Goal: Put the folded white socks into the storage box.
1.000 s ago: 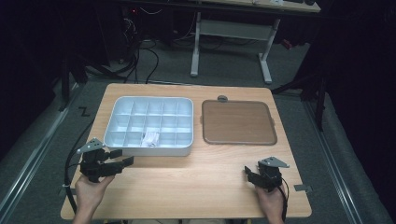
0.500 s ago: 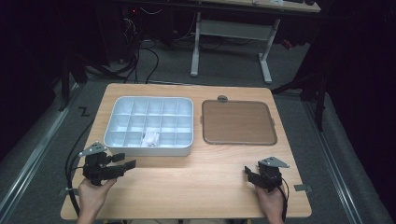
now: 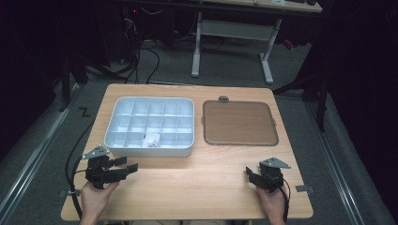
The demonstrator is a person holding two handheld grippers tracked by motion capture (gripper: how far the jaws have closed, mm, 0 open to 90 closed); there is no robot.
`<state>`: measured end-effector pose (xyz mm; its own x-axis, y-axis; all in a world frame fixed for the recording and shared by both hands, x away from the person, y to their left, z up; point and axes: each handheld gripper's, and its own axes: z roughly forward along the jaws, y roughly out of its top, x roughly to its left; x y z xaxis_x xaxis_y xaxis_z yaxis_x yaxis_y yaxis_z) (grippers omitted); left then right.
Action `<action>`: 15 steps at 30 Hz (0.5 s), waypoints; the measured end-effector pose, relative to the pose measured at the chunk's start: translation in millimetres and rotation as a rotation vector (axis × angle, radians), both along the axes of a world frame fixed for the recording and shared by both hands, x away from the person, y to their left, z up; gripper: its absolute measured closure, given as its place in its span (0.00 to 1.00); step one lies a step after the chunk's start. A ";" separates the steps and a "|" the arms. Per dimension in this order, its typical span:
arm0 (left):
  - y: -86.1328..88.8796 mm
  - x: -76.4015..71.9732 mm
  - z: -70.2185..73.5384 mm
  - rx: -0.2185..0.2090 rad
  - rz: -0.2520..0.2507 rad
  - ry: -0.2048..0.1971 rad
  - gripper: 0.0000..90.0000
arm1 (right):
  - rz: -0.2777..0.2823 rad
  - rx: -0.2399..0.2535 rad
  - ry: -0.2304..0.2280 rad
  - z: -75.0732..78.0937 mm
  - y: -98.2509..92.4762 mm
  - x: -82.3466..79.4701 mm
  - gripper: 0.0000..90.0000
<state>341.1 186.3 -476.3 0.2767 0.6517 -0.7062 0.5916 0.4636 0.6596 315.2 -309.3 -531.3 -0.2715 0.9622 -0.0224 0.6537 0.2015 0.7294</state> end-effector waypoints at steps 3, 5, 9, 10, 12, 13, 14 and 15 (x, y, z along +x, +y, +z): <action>0.0 0.1 -2.2 -0.004 0.001 0.004 0.38 | 0.000 0.000 0.000 0.0 0.0 0.0 0.42; -0.5 0.0 -3.6 -0.004 0.001 0.007 0.38 | 0.000 0.000 0.000 0.0 0.0 0.0 0.42; -3.1 0.4 -6.7 -0.004 0.003 0.013 0.38 | -0.002 0.000 0.001 0.1 0.1 -0.1 0.42; -3.4 0.6 -7.4 -0.002 0.002 0.014 0.38 | 0.000 0.000 0.000 0.0 0.0 0.0 0.42; -4.7 1.3 -9.4 0.006 0.002 0.015 0.38 | -0.002 0.000 0.001 0.1 0.1 -0.1 0.42; -5.5 1.3 -10.4 0.009 0.001 0.018 0.38 | 0.000 0.000 0.000 0.0 0.0 0.0 0.42; -5.9 1.5 -11.3 0.014 -0.001 0.015 0.38 | -0.002 0.000 0.002 0.1 0.1 -0.1 0.42; -6.7 1.4 -11.8 0.012 0.001 0.020 0.38 | -0.002 0.000 0.001 0.1 0.1 -0.1 0.42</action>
<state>342.6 179.6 -488.1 0.2620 0.6606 -0.7035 0.6039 0.4564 0.6534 315.0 -309.2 -531.2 -0.2693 0.9628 -0.0216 0.6552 0.1996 0.7286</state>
